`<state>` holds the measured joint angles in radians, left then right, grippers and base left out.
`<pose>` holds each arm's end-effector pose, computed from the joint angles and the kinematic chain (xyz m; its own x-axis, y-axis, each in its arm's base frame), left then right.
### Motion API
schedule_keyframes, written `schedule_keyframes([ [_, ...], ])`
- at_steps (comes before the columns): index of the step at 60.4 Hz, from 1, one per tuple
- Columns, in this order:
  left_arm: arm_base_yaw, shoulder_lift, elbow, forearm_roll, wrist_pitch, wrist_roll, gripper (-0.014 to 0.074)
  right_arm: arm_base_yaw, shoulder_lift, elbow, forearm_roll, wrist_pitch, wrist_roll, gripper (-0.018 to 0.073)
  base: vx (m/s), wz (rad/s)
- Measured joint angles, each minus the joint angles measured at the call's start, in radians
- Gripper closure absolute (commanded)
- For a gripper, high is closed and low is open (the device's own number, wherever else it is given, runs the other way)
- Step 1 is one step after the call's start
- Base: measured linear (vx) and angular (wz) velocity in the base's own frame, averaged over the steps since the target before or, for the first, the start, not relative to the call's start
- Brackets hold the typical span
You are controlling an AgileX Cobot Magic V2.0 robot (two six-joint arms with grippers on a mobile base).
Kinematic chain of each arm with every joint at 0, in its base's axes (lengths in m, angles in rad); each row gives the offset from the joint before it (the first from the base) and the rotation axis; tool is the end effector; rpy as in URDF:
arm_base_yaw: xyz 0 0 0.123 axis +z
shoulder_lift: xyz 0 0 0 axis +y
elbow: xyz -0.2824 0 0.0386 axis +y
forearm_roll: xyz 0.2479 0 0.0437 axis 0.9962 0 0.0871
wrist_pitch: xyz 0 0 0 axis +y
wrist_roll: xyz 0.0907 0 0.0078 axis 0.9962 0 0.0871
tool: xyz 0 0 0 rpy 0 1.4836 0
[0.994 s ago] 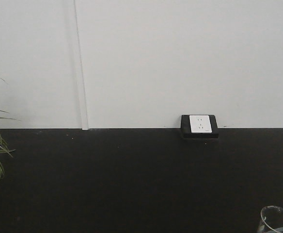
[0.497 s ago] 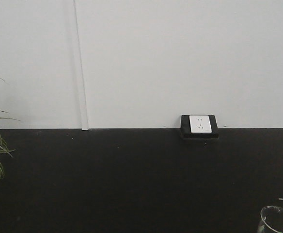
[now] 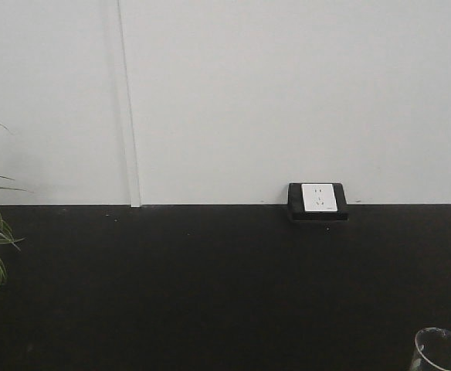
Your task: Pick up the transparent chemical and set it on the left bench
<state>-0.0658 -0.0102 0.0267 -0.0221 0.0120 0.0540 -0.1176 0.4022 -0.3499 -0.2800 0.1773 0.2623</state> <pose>0.0566 -0.0038 0.2035 0.0606 0.0280 -0.9978 0.0641 0.9974 0.0319 0.0940 -0.0156 0.2873 -0.1365 0.0025 -0.9906 0.1633 0.9864 -0.0200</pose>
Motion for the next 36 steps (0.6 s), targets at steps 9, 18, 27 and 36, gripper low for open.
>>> schedule_keyframes([
  [9, 0.000, 0.000, 0.000, 0.000, 0.000, 0.000, 0.0600, 0.001, -0.012, 0.000, 0.002, 0.009, 0.001, 0.0522, 0.00, 0.00],
  [18, 0.000, 0.000, 0.000, 0.000, 0.000, 0.000, 0.0600, 0.001, -0.012, 0.000, 0.004, 0.014, 0.001, 0.0522, 0.00, 0.00],
  [27, 0.000, 0.000, 0.000, 0.000, 0.000, 0.000, 0.0600, 0.001, -0.012, 0.000, 0.004, 0.014, 0.001, 0.0521, 0.00, 0.00],
  [36, 0.000, 0.000, 0.000, 0.000, 0.000, 0.000, 0.0600, 0.001, -0.012, 0.000, 0.004, 0.014, 0.001, 0.0522, 0.00, 0.00],
])
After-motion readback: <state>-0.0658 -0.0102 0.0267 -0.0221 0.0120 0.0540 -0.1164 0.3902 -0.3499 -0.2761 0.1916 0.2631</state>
